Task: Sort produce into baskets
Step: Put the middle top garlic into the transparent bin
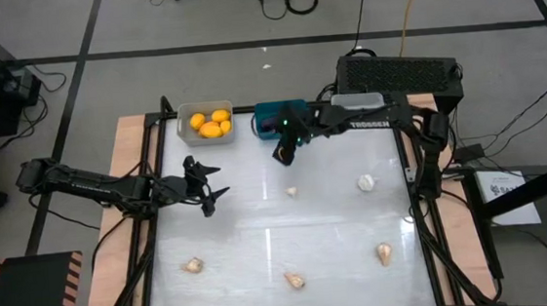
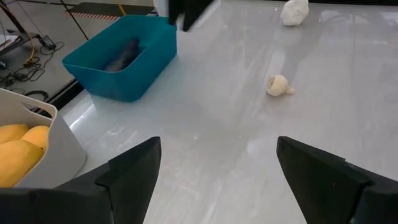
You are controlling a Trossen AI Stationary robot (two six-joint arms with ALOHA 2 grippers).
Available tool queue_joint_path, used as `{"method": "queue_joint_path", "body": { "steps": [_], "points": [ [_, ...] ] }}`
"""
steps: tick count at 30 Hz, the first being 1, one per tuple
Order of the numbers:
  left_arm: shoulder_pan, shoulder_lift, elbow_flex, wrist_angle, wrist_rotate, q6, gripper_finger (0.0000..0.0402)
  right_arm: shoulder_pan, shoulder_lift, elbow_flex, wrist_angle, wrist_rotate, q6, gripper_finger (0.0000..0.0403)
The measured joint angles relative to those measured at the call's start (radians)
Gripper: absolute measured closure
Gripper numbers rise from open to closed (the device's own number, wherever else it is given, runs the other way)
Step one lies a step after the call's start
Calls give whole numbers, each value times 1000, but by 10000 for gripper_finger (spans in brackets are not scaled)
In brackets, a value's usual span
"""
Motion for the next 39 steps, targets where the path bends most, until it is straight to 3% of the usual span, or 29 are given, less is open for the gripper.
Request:
{"method": "queue_joint_path", "body": {
  "steps": [7, 11, 17, 21, 30, 39],
  "points": [
    [0, 0, 0, 0, 0, -2, 75, 138, 1, 0, -57, -11, 183, 216],
    [0, 0, 0, 0, 0, -3, 75, 191, 1, 0, -55, -7, 248, 174],
    [0, 0, 0, 0, 0, -3, 75, 240, 34, -2, -104, 85, 291, 101],
    [-1, 0, 0, 1, 0, -3, 75, 262, 39, -22, -113, 91, 309, 74],
    [-1, 0, 0, 1, 6, -3, 75, 292, 39, -105, -76, 88, 397, 67],
    [-1, 0, 0, 1, 6, -4, 75, 328, 39, -210, 104, 88, 429, 67]
  ]
}}
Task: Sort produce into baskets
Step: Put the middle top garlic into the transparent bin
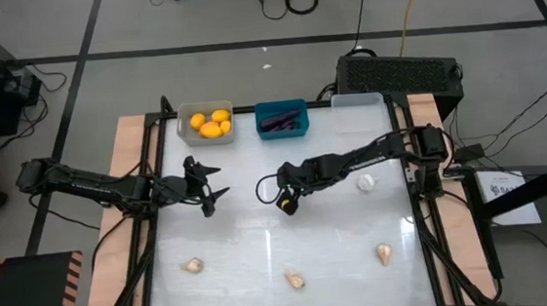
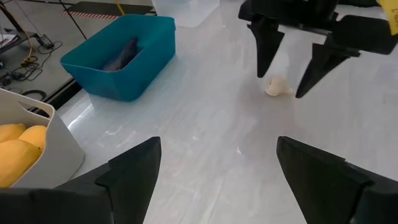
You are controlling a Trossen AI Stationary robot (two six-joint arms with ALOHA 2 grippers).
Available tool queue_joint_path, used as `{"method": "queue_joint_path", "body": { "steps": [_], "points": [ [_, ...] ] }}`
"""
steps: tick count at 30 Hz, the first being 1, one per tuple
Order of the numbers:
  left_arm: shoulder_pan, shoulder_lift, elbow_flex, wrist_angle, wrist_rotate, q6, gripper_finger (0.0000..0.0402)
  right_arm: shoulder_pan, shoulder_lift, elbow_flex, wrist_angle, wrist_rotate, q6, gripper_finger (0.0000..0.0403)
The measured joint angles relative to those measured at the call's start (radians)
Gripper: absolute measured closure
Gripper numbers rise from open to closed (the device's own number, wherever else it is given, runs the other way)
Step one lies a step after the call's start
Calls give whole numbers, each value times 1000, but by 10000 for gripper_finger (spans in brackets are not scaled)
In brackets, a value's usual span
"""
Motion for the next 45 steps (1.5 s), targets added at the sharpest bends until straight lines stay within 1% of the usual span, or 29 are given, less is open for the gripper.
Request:
{"method": "queue_joint_path", "body": {
  "steps": [6, 10, 14, 21, 24, 27, 31, 38, 43, 45],
  "points": [
    [0, 0, 0, 0, 0, 0, 75, -1, 0, -51, 40, 13, 33, 69],
    [0, 0, 0, 0, 1, -2, 75, 0, -2, -95, 94, 20, 34, 87],
    [0, 0, 0, 0, 2, -2, 75, 0, -5, -109, 106, 21, 33, 129],
    [1, 0, 0, 0, 2, -2, 75, -5, -4, -108, 108, 20, 12, 227],
    [1, 0, 0, 0, 2, -2, 75, -11, -2, -93, 97, 1, -8, 265],
    [1, 0, 0, 0, 2, -1, 75, -18, 0, -51, 41, -7, -46, 289],
    [0, 0, 0, 0, 2, 0, 75, -42, 0, 42, -97, -3, -117, 298],
    [0, 0, 0, 0, 2, 0, 75, -121, -1, 208, -345, 8, -251, 286],
    [0, 0, 0, 0, 2, 0, 75, -215, -2, 240, -492, 19, -346, 286],
    [0, 0, 0, 0, 2, 0, 75, -260, -2, 240, -565, 74, -369, 285]
  ]
}}
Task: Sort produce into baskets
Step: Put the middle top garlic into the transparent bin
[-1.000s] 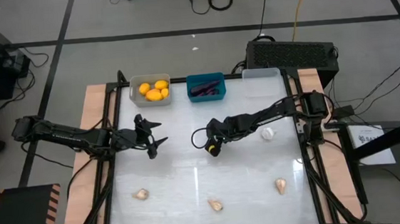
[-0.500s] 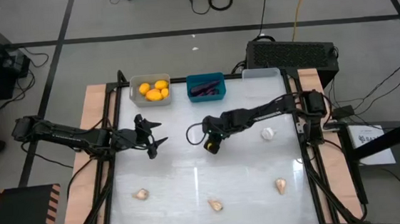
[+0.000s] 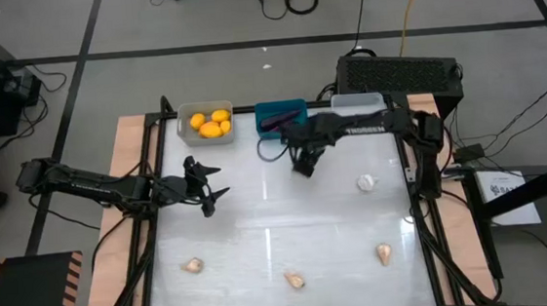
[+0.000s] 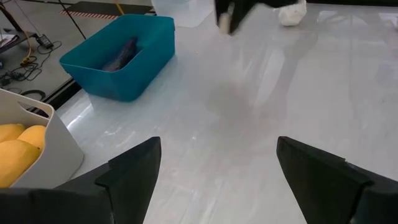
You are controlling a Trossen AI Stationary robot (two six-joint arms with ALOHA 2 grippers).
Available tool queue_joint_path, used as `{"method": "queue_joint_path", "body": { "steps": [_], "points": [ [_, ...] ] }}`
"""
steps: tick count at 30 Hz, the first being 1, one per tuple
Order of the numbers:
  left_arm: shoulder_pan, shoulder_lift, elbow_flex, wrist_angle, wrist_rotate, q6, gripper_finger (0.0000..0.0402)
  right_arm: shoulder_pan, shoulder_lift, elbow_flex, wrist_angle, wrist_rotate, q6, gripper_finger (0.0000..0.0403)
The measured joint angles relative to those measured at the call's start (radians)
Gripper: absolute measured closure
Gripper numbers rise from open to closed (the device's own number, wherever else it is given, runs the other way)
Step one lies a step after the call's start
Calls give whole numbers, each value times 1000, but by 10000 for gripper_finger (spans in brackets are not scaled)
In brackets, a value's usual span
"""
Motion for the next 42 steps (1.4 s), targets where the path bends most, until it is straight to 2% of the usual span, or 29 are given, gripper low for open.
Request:
{"method": "queue_joint_path", "body": {
  "steps": [4, 13, 17, 33, 42],
  "points": [
    [0, 0, 0, 0, 0, 0, 75, -105, 0, 0, -112, 166, -14, 285],
    [0, 0, 0, 0, 0, 0, 75, -351, -8, 0, -119, 174, -53, 285],
    [0, 0, 0, 0, 0, 0, 75, -427, -8, 0, -97, 198, -5, 285],
    [0, 0, 0, -2, 0, 0, 75, -490, -15, 0, -82, 199, 33, 285],
    [0, 0, 0, -4, 0, 0, 75, -516, -143, -8, -85, 225, 103, 285]
  ]
}}
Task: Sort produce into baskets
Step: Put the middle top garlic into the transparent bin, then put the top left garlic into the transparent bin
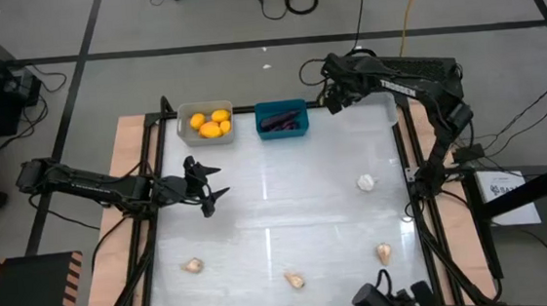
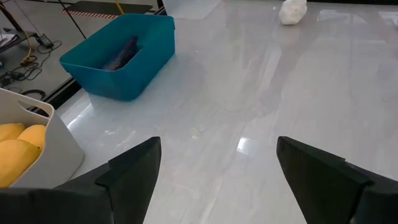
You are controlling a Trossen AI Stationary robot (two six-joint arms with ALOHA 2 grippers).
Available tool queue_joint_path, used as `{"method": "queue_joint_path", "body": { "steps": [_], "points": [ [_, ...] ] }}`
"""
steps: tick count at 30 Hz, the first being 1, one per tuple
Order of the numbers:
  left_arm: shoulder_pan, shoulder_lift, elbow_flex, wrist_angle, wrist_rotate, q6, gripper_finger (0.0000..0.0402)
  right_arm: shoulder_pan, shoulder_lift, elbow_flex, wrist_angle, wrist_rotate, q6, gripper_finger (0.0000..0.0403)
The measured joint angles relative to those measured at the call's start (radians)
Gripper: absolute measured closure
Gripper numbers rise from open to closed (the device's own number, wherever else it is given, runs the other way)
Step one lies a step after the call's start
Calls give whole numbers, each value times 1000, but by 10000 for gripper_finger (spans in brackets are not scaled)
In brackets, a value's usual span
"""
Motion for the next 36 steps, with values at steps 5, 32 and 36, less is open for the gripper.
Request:
{"method": "queue_joint_path", "body": {
  "steps": [5, 32, 36],
  "points": [
    [0, 0, 0, 0, 13, -2, 75, -12, -37, -76, -31, 0, 28, 284],
    [0, 0, 0, -63, 81, -184, 75, 208, -77, -132, -139, -276, 62, 126],
    [0, 0, 0, -126, 46, -252, 75, 376, -121, -132, -103, -241, 116, 126]
  ]
}}
